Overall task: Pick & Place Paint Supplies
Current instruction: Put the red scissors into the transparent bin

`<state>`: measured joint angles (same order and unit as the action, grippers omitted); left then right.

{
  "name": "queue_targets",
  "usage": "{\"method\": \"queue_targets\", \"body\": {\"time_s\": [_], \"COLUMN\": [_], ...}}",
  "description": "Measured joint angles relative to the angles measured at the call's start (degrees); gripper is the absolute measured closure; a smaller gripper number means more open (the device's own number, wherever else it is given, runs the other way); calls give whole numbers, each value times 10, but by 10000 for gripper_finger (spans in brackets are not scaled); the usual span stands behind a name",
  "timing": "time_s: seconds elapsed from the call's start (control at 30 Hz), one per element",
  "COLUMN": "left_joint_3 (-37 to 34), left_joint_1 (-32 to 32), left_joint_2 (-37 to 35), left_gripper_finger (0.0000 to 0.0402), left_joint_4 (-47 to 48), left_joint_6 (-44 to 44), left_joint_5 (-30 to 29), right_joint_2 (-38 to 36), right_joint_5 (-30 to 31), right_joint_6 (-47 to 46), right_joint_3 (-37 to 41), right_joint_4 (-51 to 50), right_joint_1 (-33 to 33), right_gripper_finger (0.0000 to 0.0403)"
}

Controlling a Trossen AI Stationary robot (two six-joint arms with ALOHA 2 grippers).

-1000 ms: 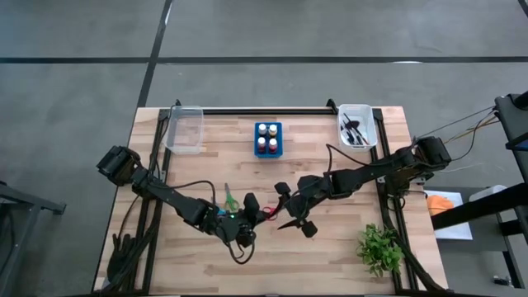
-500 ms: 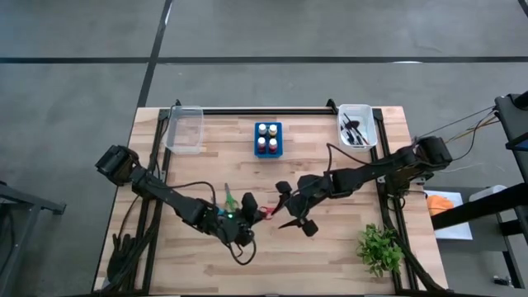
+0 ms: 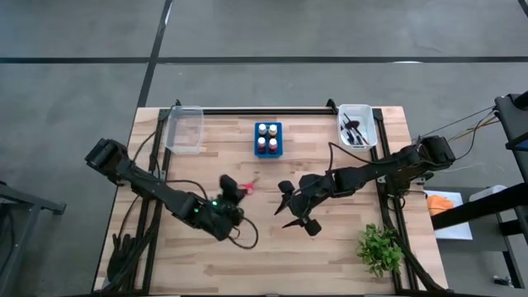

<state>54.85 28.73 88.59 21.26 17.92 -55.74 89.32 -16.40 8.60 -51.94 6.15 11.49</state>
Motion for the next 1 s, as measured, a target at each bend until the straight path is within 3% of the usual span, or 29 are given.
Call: {"method": "queue_targets", "body": {"time_s": [0.33, 0.43, 0.63, 1.0], "left_joint_3": [-2, -13, -43, -108], "left_joint_1": [-2, -6, -60, -272], "left_joint_2": [-72, -83, -90, -90], "left_gripper_finger": [379, 379, 379, 379], "left_joint_4": [285, 333, 334, 279], "left_joint_6": [-337, -414, -453, -506], "left_joint_5": [-98, -121, -124, -123], "right_joint_2": [0, 0, 0, 0], "right_joint_5": [-1, -1, -1, -1], "right_joint_6": [0, 0, 0, 3], "right_joint_3": [0, 0, 0, 0], "right_joint_4": [0, 0, 0, -4], "right_joint_1": [0, 0, 0, 0], "right_gripper_finger": [176, 176, 176, 176]}}
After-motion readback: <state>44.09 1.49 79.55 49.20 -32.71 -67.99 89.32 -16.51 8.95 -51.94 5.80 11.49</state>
